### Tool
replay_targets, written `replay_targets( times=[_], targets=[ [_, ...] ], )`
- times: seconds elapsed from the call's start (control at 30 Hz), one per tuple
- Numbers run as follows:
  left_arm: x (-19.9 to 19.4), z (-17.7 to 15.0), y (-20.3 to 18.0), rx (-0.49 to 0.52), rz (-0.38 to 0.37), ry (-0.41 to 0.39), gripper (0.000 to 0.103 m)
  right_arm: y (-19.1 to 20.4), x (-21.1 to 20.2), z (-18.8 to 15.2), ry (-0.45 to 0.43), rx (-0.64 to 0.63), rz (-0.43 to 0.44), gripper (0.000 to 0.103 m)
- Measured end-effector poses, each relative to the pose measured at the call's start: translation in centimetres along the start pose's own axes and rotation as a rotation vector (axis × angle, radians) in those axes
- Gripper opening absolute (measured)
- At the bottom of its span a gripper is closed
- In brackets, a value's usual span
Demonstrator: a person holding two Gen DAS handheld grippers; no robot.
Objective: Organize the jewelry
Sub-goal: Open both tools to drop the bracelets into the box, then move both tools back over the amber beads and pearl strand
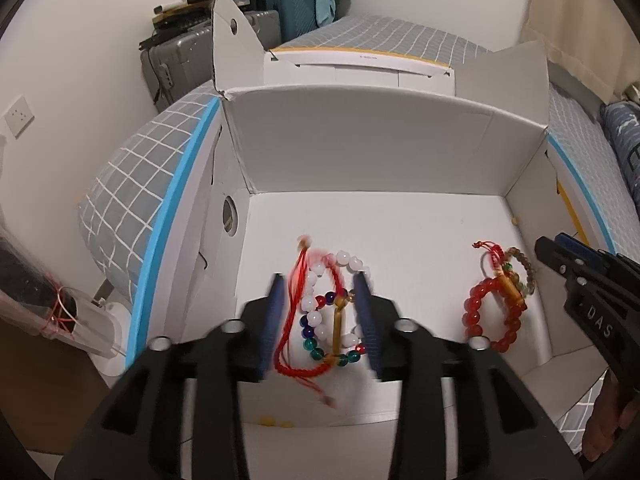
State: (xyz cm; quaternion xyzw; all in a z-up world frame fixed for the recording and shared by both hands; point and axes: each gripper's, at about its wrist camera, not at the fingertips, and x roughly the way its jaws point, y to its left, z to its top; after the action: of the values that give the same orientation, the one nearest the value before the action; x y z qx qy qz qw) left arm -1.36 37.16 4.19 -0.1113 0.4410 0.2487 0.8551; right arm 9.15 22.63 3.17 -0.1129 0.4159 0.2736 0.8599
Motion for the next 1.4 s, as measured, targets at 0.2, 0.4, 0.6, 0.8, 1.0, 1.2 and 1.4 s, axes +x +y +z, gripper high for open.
replay_targets(
  times=[0.2,0.4,0.6,0.8,1.0,1.2,1.4],
  targets=[
    [-1.1,0.2,0.1,-0.009,0.019,-0.039,0.074,0.1,-1.2,0.3,-0.026,-0.001,0.014,0.056],
    [-2.0,0.4,-0.1,-0.013,0.039,-0.083,0.091,-0.2,-2.4,0.4,-0.054,-0.006,0.015,0.075],
    [-2.6,0.5,-0.5,-0.021,0.035,-0.106,0.097,-0.7,-3.7,0.6,-0.091,0.002,0.005,0.087],
    [-3.3,0.6,-1.4,-0.008,0.018,-0.116,0.097,-1.5,-5.2,0.6,-0.126,0.015,-0.013,0.095],
    [-5.1,0.8,-3.5,0.039,-0.007,-0.152,0.097,-3.3,-6.6,0.5,-0.136,0.037,-0.029,0.095],
    [-6.3,1.1,-6.0,0.069,-0.031,-0.172,0.097,-5.8,-8.3,0.1,-0.151,0.07,-0.058,0.096],
    [-7.5,1.1,-9.1,0.096,-0.066,-0.182,0.097,-9.4,-10.3,-0.8,-0.162,0.112,-0.097,0.096]
  ],
)
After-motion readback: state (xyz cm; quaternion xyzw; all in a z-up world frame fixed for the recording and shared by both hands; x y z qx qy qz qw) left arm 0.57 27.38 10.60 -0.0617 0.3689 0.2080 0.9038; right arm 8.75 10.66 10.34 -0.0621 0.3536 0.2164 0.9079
